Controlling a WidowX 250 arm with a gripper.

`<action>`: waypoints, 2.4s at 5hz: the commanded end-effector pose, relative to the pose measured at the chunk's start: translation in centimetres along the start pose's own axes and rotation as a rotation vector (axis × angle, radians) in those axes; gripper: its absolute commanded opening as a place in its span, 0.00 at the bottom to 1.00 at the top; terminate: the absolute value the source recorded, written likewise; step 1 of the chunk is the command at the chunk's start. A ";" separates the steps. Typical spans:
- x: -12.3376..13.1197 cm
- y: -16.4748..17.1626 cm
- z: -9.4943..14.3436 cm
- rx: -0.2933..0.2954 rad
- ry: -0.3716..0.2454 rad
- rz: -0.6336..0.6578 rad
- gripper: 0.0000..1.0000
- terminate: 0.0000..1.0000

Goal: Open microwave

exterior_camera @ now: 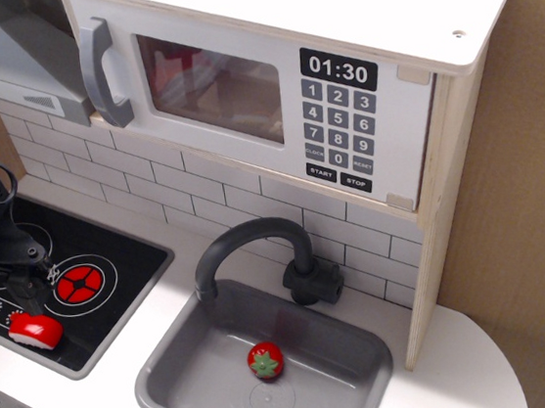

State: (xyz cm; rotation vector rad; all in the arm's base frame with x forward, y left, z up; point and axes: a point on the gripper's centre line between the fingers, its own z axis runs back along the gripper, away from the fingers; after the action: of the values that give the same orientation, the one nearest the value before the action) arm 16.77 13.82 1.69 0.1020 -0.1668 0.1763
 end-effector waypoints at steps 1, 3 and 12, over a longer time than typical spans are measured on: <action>0.0 0.0 0.0 0.000 0.000 0.000 1.00 0.00; 3.9 -1.0 4.9 -0.090 -0.034 -0.012 1.00 0.00; 15.9 -1.8 5.3 -0.174 -0.164 -0.226 0.00 0.00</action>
State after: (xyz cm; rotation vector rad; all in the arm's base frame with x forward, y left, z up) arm 31.14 13.63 8.01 -0.0668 -0.2901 -0.0651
